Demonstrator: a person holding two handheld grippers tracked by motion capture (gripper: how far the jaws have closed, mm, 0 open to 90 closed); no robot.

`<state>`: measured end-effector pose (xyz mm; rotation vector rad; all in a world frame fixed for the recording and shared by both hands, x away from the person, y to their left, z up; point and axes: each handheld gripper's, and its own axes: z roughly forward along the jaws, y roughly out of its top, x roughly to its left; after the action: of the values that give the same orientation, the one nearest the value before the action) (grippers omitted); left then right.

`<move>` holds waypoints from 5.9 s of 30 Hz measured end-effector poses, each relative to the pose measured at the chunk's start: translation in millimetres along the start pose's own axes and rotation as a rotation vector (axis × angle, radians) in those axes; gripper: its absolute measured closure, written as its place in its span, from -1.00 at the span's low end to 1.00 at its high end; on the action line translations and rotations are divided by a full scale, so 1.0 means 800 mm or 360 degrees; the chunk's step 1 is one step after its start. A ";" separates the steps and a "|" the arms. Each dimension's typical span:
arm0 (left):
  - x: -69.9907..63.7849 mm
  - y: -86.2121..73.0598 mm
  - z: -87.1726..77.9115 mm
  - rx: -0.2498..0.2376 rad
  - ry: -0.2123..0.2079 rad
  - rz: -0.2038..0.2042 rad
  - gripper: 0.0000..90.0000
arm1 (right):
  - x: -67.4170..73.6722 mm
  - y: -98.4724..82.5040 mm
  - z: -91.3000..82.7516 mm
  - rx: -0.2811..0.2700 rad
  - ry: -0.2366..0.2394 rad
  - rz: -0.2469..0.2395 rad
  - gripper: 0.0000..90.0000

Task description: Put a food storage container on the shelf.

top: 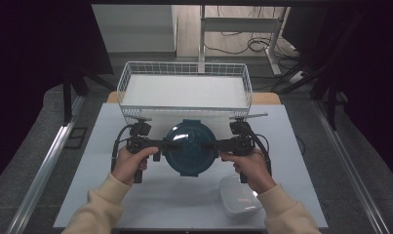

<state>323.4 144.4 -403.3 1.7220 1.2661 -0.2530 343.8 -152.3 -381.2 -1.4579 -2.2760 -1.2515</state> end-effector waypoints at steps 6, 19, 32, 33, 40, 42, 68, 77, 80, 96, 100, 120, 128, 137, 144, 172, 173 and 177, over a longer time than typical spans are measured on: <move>-0.013 0.006 -0.011 -0.0030 0.0007 0.0040 -0.27 | 0.011 0.005 -0.011 -0.0030 0.0003 -0.0026 -0.18; -0.031 0.022 -0.034 -0.0071 0.0004 0.0076 -0.27 | 0.037 0.024 -0.030 -0.0062 -0.0015 -0.0091 -0.18; -0.043 0.044 -0.048 -0.0092 0.0015 0.0113 -0.27 | 0.049 0.044 -0.043 -0.0097 -0.0009 -0.0129 -0.18; -0.044 0.047 -0.049 -0.0093 0.0014 0.0116 -0.27 | 0.049 0.046 -0.044 -0.0099 -0.0008 -0.0131 -0.18; -0.046 0.063 -0.057 -0.0109 0.0022 0.0131 -0.27 | 0.055 0.064 -0.048 -0.0114 -0.0007 -0.0148 -0.18; -0.045 0.068 -0.059 -0.0114 0.0022 0.0130 -0.28 | 0.056 0.069 -0.047 -0.0114 -0.0005 -0.0152 -0.18; -0.042 0.131 -0.062 -0.0115 0.0023 0.0155 -0.28 | 0.049 0.125 -0.053 -0.0106 -0.0001 -0.0182 -0.16; -0.037 0.152 -0.063 -0.0125 0.0033 0.0150 -0.28 | 0.045 0.146 -0.049 -0.0102 0.0016 -0.0193 -0.15; -0.037 0.161 -0.065 -0.0136 0.0034 0.0157 -0.28 | 0.045 0.155 -0.050 -0.0111 0.0017 -0.0206 -0.15; -0.014 0.211 -0.057 -0.0136 0.0021 0.0092 -0.29 | 0.026 0.210 -0.038 -0.0130 0.0037 -0.0191 -0.13; -0.006 0.219 -0.056 -0.0140 0.0010 0.0068 -0.29 | 0.025 0.217 -0.035 -0.0128 0.0039 -0.0185 -0.13; 0.041 0.239 -0.019 -0.0146 0.0010 -0.0200 -0.28 | -0.030 0.239 0.007 -0.0105 0.0132 0.0067 -0.16; 0.063 0.245 -0.004 -0.0123 -0.0022 -0.0310 -0.34 | -0.059 0.241 0.027 -0.0079 0.0230 0.0290 -0.22; 0.061 0.240 -0.003 -0.0162 -0.0012 -0.0280 -0.35 | -0.059 0.236 0.026 -0.0135 0.0231 0.0262 -0.24; 0.039 0.230 -0.031 -0.0310 0.0174 -0.0082 -0.46 | -0.036 0.228 0.003 -0.0234 0.0063 0.0126 -0.44; -0.012 -0.008 -0.085 -0.0286 0.0314 0.0547 -0.31 | -0.015 0.009 -0.094 -0.0295 -0.0183 -0.0525 -0.46; -0.009 -0.016 -0.083 -0.0272 0.0318 0.0549 -0.28 | -0.022 -0.004 -0.094 -0.0293 -0.0189 -0.0512 -0.46; 0.002 -0.043 -0.072 -0.0237 0.0316 0.0517 -0.25 | -0.036 -0.034 -0.092 -0.0286 -0.0203 -0.0492 -0.44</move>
<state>275.7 190.9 -393.4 1.8234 1.0912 0.2023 315.7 -229.5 -365.2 -1.3078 -2.6120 -1.5227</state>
